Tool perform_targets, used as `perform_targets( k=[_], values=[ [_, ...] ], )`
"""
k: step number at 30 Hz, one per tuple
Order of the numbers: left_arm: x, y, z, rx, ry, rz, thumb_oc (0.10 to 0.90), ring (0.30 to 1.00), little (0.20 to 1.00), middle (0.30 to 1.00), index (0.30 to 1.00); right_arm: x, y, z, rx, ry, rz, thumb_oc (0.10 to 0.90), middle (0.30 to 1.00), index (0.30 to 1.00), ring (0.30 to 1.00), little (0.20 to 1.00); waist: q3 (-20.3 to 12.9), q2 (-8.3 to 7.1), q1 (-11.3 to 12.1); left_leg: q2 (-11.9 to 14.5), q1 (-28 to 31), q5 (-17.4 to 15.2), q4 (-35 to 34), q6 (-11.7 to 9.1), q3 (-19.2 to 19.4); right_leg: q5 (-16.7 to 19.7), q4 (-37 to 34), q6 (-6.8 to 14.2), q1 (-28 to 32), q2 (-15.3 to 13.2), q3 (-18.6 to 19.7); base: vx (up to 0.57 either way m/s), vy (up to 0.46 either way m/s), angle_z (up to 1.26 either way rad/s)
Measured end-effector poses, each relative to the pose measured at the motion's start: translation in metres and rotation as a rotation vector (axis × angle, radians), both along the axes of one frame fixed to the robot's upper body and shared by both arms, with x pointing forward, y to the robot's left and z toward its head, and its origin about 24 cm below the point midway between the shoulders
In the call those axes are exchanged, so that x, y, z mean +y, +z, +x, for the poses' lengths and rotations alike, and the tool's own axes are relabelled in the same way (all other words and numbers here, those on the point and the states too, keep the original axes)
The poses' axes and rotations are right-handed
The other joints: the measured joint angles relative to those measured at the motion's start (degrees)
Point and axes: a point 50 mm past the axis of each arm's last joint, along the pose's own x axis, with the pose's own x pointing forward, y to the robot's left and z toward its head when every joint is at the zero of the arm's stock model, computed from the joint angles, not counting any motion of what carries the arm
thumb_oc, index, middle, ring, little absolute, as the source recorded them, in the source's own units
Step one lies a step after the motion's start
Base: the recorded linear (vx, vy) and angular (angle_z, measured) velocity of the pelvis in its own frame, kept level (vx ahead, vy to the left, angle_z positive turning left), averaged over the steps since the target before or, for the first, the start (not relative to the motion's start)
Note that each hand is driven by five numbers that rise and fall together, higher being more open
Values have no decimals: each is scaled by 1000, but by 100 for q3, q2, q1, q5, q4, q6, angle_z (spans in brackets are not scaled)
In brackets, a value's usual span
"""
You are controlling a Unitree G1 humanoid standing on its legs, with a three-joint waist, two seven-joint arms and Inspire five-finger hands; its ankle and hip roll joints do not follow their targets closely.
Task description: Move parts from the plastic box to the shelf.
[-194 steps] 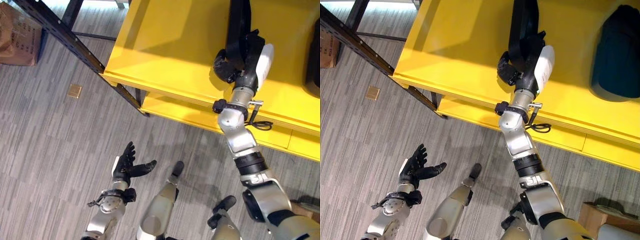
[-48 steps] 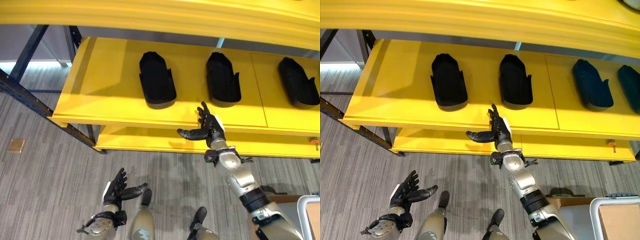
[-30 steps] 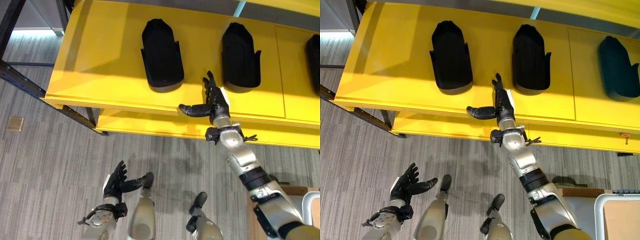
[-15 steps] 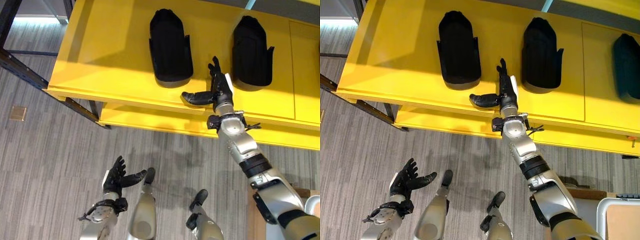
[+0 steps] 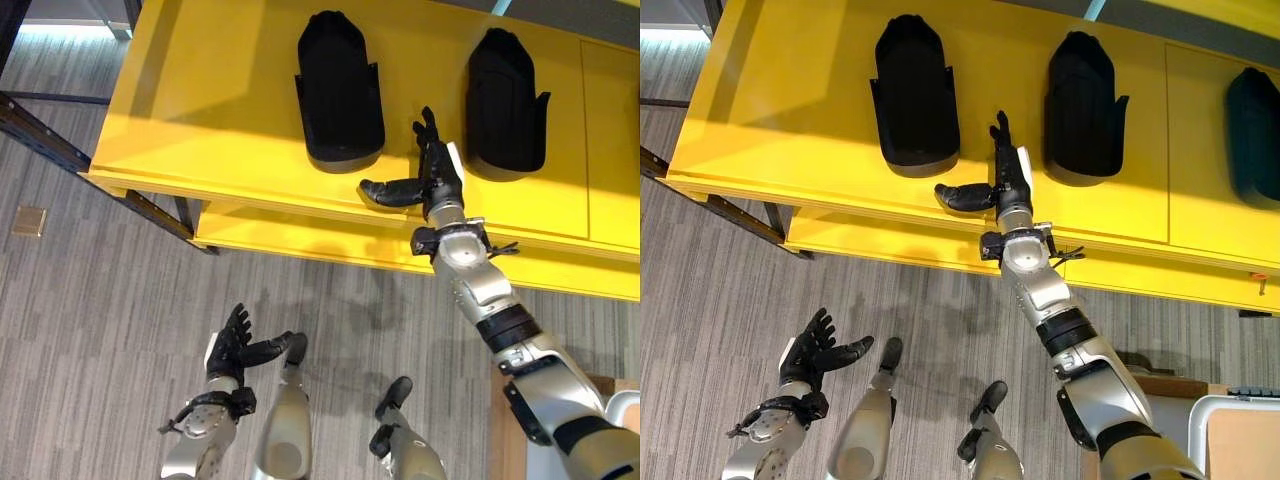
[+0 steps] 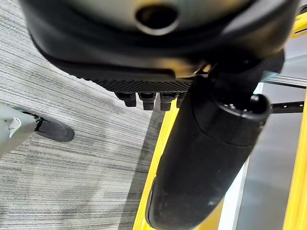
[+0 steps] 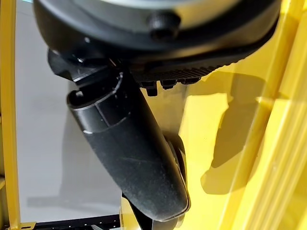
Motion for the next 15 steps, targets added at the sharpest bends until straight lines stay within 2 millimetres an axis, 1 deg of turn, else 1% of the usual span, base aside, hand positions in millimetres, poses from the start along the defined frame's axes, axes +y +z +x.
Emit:
perform_targets(
  k=[6,10,13,15],
  values=[
    [0,1,1,-2,0,0,900,1000,1000,1000,1000,12,-1,-3,5,45,28,900,1000,1000,1000,1000,0,-48,2,6,24,3,0,-4,5,5,0,-6,16,6,23,0,0,0],
    [0,1,1,-2,1,0,900,1000,1000,1000,1000,16,0,-4,5,72,40,900,1000,1000,1000,1000,4,-89,5,6,27,4,3,-5,-1,5,0,-6,24,8,18,0,0,0],
    [0,1,1,-3,1,0,900,1000,1000,1000,1000,27,-3,-8,11,119,55,900,1000,1000,1000,1000,4,-95,33,4,31,4,5,-5,-5,5,0,-6,31,9,15,0,0,0],
    [0,1,1,-4,1,0,900,1000,1000,1000,1000,29,-4,-10,11,134,62,900,1000,1000,1000,1000,4,-97,61,3,34,4,5,-5,-7,5,1,-6,37,8,12,0,0,0]
  ],
)
